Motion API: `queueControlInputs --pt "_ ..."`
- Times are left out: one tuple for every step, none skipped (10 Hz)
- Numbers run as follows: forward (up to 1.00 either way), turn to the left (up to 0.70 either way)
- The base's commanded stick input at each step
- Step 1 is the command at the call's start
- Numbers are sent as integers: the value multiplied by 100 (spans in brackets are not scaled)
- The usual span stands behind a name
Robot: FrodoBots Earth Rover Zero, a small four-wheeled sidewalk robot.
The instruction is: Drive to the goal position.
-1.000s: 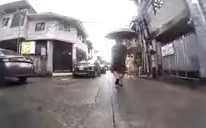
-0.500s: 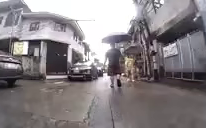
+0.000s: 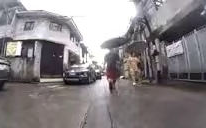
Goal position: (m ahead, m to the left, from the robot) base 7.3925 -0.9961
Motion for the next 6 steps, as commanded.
queueControlInputs --pt "99 0" --pt "99 0" --pt "99 0" --pt "99 0" --pt "99 0" --pt "99 0"
